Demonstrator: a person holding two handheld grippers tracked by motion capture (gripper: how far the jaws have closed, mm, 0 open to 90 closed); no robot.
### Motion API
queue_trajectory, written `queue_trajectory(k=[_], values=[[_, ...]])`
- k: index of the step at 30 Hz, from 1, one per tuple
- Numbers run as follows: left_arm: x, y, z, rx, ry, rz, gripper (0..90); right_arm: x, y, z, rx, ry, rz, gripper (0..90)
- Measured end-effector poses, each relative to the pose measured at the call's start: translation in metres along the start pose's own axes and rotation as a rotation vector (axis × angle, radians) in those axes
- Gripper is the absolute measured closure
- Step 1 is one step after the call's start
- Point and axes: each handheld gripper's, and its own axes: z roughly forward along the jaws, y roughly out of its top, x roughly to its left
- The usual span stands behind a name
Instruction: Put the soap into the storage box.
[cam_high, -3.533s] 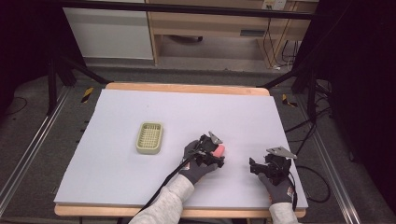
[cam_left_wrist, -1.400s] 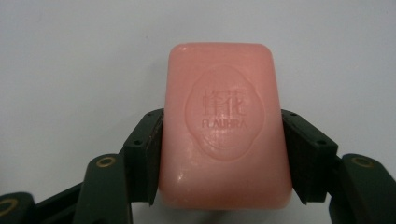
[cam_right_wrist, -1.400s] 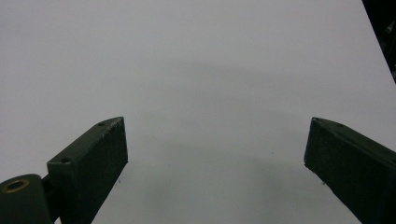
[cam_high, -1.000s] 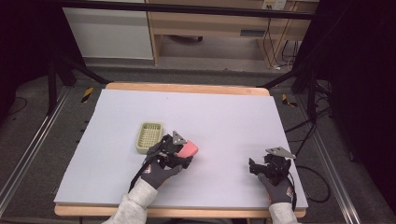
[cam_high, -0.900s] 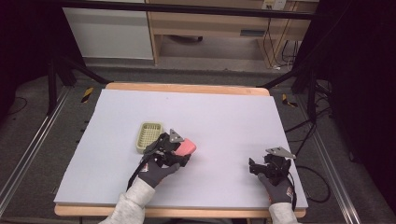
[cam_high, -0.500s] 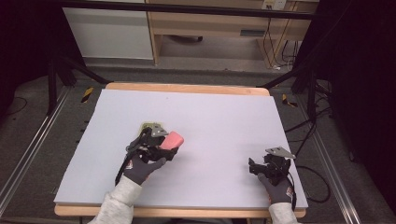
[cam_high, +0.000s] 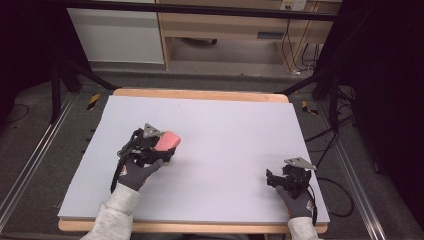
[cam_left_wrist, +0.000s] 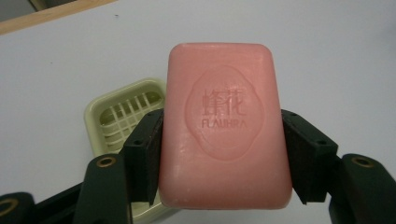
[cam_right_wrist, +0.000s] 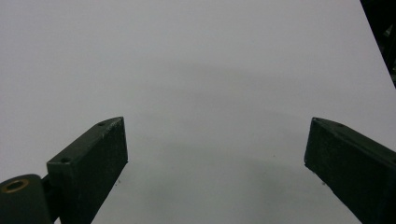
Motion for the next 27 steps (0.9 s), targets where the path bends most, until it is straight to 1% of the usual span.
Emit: queue_trajectory(k=[6,9,10,12,16,17,20,21,24,27], values=[[0.009,-0.002,0.005,0.007,0.021,-0.022,37.7,0.000,0.000,0.000,-0.002,0.000,0.000,6.3],[0.012,-0.002,0.008,0.013,0.035,-0.034,37.7,0.001,0.000,0.000,-0.002,-0.001,-0.001,6.3],[0.014,-0.002,0.010,0.017,0.046,-0.039,37.7,0.001,0.000,0.000,-0.002,-0.001,-0.001,6.3],[0.015,-0.001,0.011,0.018,0.051,-0.042,37.7,0.001,0.000,0.000,-0.002,-0.001,-0.001,6.3],[0.020,-0.001,0.014,0.020,0.071,-0.060,37.7,0.001,0.000,0.000,-0.003,0.000,-0.005,6.3],[0.021,-0.001,0.015,0.027,0.075,-0.059,37.7,0.001,0.000,0.000,-0.003,0.000,-0.005,6.3],[0.023,-0.001,0.018,0.030,0.083,-0.068,37.7,0.001,0.000,0.000,-0.003,-0.001,-0.006,6.3],[0.024,-0.001,0.019,0.036,0.087,-0.064,37.7,0.001,0.000,0.000,-0.003,-0.001,-0.007,6.3],[0.026,-0.002,0.024,0.035,0.099,-0.083,37.7,0.001,0.000,0.001,-0.002,-0.001,-0.005,6.3],[0.027,-0.003,0.027,0.043,0.114,-0.081,37.7,0.001,0.000,0.000,-0.004,0.000,-0.002,6.3]])
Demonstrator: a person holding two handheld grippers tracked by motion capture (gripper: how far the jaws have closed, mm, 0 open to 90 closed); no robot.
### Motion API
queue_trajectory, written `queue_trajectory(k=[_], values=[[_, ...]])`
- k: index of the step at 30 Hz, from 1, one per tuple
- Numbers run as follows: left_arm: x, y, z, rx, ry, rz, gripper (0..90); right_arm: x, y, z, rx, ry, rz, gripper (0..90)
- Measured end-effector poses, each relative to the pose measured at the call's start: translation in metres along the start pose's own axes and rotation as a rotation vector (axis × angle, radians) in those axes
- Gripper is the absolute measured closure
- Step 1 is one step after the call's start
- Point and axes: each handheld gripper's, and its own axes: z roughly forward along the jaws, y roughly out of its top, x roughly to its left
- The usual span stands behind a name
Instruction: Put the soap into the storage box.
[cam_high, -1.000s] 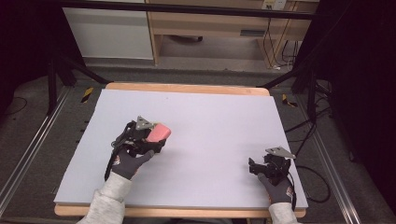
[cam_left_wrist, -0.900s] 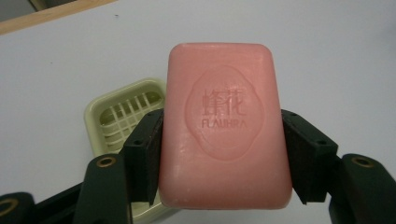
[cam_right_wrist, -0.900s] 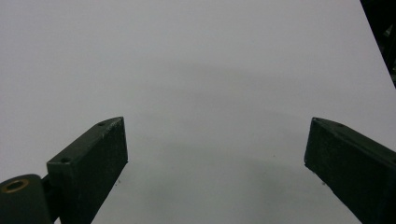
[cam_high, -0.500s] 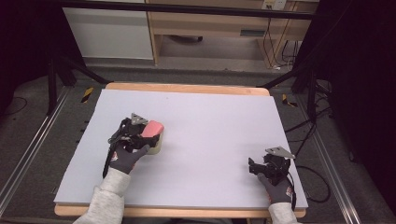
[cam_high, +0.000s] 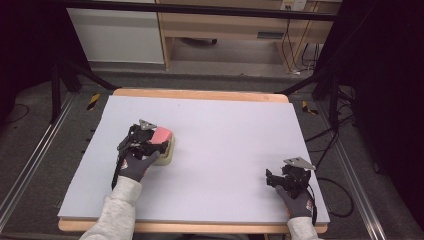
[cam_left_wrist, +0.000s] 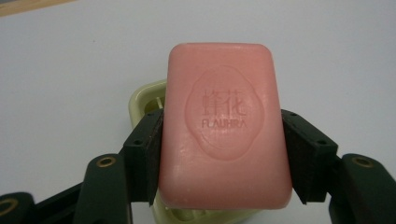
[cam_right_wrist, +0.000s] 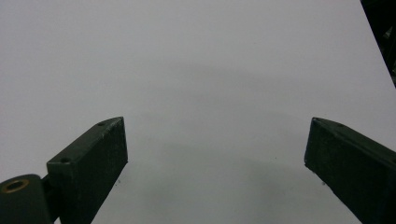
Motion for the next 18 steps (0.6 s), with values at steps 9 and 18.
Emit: queue_trajectory(k=[9,18], values=[[0.002,-0.005,0.013,0.018,0.012,-0.019,37.7,0.000,0.000,0.000,0.006,0.001,-0.006,6.3],[0.003,-0.010,0.022,0.035,0.012,-0.023,37.7,0.000,0.000,0.000,0.011,0.001,-0.002,6.2]])
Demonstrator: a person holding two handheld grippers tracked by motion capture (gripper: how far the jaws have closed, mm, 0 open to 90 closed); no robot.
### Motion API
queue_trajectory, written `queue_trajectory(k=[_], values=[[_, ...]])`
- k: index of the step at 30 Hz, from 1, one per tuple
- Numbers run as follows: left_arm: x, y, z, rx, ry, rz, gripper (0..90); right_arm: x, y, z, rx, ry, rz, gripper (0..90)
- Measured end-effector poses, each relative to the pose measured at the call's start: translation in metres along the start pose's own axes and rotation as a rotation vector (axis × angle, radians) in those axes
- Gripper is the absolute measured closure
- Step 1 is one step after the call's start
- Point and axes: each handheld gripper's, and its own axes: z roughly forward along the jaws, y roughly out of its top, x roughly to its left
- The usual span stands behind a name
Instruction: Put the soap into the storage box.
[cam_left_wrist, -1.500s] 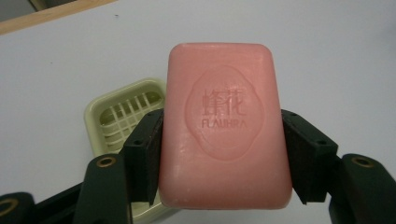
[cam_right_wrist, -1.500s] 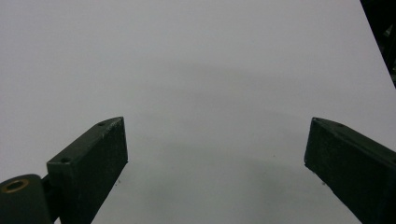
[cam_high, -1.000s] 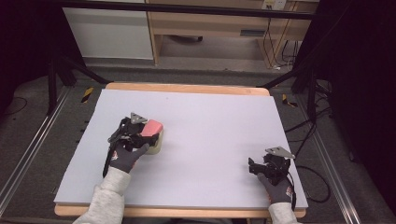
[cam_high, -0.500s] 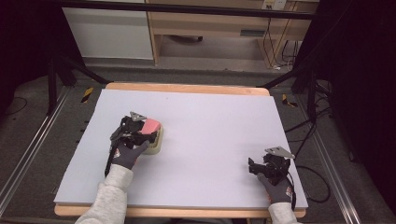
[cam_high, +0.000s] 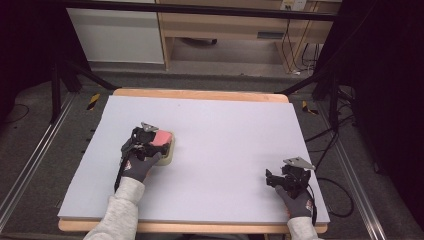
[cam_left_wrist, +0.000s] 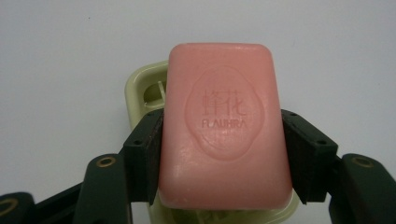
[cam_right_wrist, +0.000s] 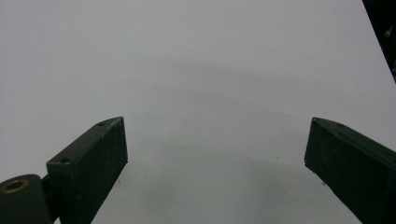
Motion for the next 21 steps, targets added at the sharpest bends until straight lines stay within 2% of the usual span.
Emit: queue_trajectory(k=[21], values=[[0.002,-0.005,0.013,0.015,0.023,-0.020,37.7,0.000,0.000,0.000,0.002,-0.002,-0.007,6.2]])
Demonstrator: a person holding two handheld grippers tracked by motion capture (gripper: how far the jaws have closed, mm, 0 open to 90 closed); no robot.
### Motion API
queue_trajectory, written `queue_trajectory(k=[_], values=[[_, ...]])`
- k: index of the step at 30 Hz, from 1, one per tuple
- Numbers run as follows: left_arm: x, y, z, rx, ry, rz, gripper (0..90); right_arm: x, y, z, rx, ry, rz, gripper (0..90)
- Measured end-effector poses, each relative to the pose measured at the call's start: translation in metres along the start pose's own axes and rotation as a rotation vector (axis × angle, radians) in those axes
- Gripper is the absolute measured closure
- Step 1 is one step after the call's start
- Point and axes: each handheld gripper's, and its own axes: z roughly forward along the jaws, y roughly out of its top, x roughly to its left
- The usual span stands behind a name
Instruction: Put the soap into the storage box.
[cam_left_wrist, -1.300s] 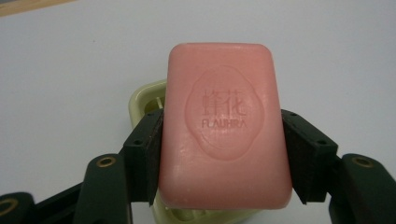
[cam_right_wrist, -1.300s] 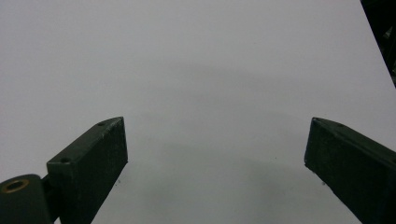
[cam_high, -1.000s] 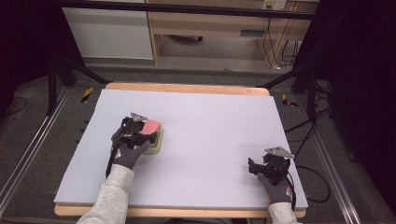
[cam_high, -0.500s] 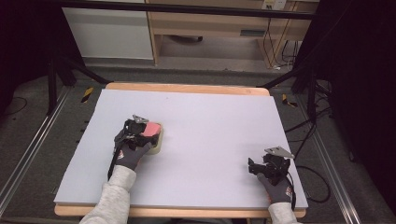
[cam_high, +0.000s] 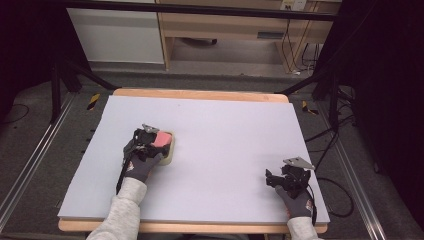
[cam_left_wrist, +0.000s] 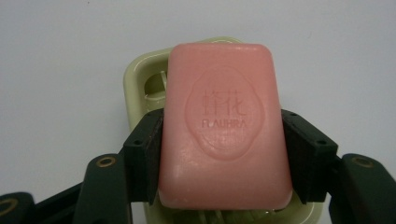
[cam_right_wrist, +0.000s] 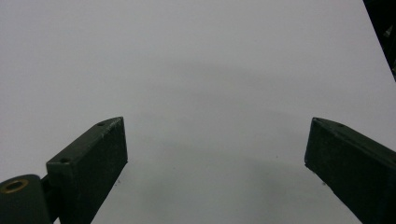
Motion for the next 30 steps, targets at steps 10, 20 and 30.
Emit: queue_trajectory(k=[10,20,30], values=[[0.001,-0.002,0.002,0.001,-0.001,-0.007,37.6,0.000,0.000,0.000,0.000,-0.002,0.000,6.1],[0.000,-0.003,0.001,0.003,-0.001,-0.005,37.1,0.000,0.000,0.000,-0.001,-0.001,0.001,6.1],[0.003,-0.002,-0.013,-0.047,-0.030,-0.002,36.3,0.001,0.000,0.000,-0.003,0.000,-0.003,6.0]])
